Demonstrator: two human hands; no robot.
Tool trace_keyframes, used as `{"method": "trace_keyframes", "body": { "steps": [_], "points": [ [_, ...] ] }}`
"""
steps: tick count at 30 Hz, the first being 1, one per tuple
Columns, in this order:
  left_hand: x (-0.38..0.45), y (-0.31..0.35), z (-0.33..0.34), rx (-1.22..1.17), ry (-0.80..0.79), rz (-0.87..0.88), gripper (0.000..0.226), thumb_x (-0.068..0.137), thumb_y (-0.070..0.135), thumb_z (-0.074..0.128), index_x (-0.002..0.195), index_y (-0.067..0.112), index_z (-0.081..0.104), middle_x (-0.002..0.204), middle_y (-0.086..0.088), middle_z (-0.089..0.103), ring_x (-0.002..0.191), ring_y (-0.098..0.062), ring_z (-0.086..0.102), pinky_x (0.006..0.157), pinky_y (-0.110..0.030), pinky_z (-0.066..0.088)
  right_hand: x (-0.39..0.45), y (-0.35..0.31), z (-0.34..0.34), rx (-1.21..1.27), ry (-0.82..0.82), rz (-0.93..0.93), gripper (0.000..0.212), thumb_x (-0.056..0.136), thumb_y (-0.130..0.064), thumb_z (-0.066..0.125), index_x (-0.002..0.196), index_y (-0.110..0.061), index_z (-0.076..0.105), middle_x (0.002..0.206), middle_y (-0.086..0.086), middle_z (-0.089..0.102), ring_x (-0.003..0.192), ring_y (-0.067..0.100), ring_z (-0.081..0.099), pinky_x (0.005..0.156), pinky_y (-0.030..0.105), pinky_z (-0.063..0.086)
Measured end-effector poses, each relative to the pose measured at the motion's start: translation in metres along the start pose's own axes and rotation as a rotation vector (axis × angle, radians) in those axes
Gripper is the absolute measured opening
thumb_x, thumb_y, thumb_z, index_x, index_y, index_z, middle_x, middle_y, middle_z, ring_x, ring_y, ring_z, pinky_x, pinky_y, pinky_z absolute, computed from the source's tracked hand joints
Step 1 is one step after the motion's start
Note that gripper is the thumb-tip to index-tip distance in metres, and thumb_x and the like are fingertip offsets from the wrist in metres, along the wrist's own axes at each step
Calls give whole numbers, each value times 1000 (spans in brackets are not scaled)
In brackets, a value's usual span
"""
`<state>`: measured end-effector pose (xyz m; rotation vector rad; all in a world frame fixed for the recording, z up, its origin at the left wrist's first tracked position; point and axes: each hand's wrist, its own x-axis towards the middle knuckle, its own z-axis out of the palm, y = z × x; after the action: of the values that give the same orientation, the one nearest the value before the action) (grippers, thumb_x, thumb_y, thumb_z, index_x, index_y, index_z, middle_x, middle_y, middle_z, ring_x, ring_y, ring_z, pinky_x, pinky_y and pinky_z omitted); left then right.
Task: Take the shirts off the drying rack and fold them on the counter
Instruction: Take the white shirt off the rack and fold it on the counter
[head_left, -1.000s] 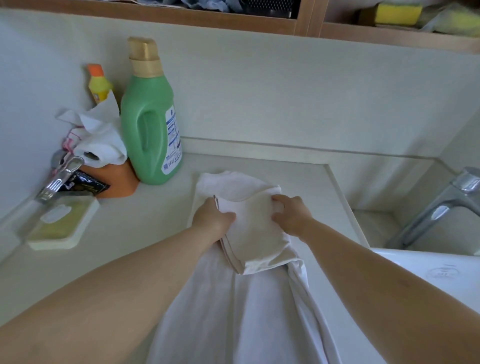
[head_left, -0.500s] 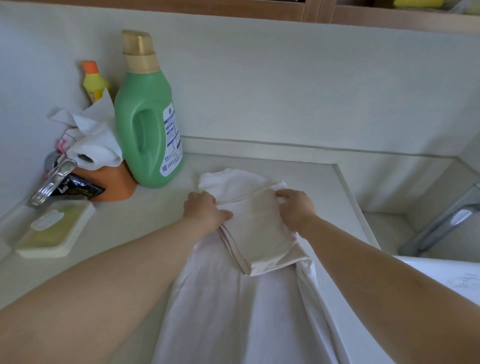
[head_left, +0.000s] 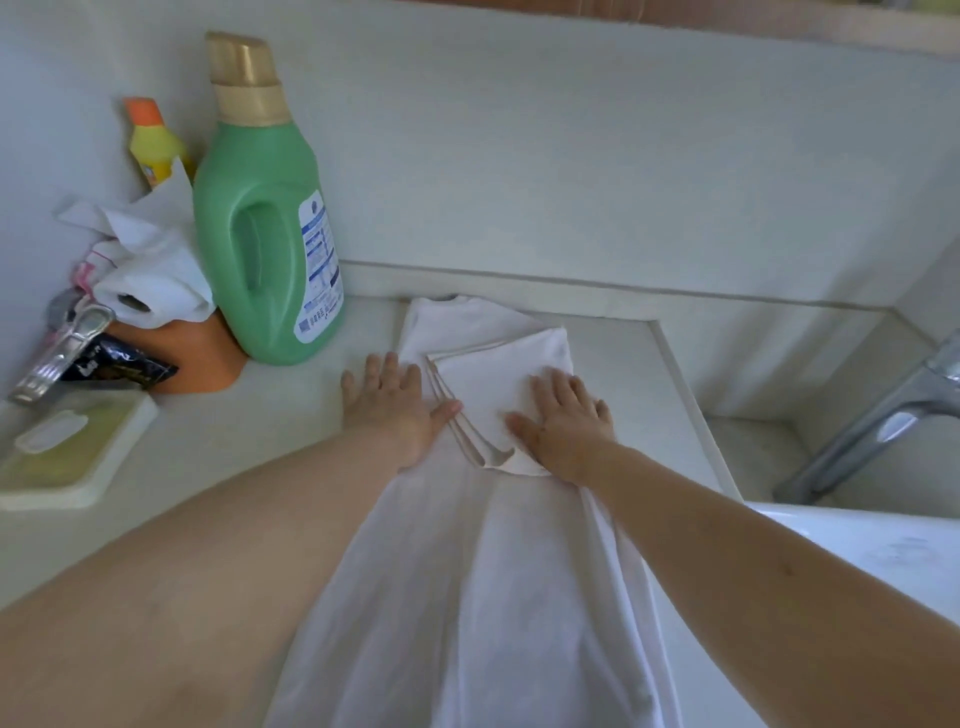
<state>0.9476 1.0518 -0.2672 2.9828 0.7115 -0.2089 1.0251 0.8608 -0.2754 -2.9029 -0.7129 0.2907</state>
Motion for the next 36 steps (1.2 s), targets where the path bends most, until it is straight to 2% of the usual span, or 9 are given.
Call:
{"method": "trace_keyframes", "body": {
  "steps": [4,8,11,15,19,22,29,34,36],
  "points": [
    [-35,5,-8,-106,71,37,80,89,70,17,153,23,4,160,-4,-12,147,-26,-7,118,-48,0,-11,14,-22,326,102,72,72,97,-55,30,152,-13,11,161,7,9,147,24,6,119,43,13],
    [-85,2,14,-34,-54,115,80,88,72,14,152,27,-4,159,-1,-16,147,-21,-12,118,-49,-3,-61,11,-12,52,-183,15,91,87,-72,31,152,-24,-10,160,0,-14,148,22,-11,117,49,-1],
    [-97,4,13,15,-100,47,77,90,70,14,152,28,-5,159,-4,-15,147,-25,-9,117,-51,0,-82,9,-4,-44,-149,144,75,96,-61,18,150,-25,-19,158,2,-22,147,23,-17,117,51,-7],
    [-126,0,-2,-55,-108,-53,69,92,60,36,148,23,20,158,-13,3,142,-36,17,112,-45,24,-122,12,-21,81,-90,355,62,97,-32,35,151,-17,9,157,9,9,144,32,11,114,50,19],
    [-171,-25,-4,-131,-81,-136,73,88,56,51,142,13,29,143,-20,29,131,-36,34,107,-37,33,-177,11,-34,241,-67,334,43,87,-19,52,127,-11,42,117,11,47,102,29,51,78,33,46],
    [-202,-40,-4,-288,-88,-195,74,84,48,62,136,4,33,138,-20,39,127,-35,42,100,-33,38,-222,-2,-30,465,-146,424,29,84,-24,65,103,-7,52,83,7,52,68,22,53,58,27,46],
    [-264,-65,5,-485,-145,-104,46,95,31,55,129,1,52,131,-16,55,117,-31,54,86,-26,41,-291,-25,-2,704,-143,565,28,86,-20,68,104,-4,53,103,18,61,92,34,64,81,41,56],
    [-284,-81,17,-465,10,-91,41,99,26,44,135,6,46,135,-16,51,120,-34,50,87,-28,39,-319,-18,20,430,121,607,25,95,-30,53,98,-5,53,85,9,53,71,22,51,71,35,45],
    [-292,-82,20,-461,38,-67,39,98,31,47,128,6,47,127,-17,55,114,-35,53,82,-30,39,-327,-16,27,372,166,580,32,95,-38,51,105,-7,53,90,9,56,75,22,53,72,35,45]
  ]
}}
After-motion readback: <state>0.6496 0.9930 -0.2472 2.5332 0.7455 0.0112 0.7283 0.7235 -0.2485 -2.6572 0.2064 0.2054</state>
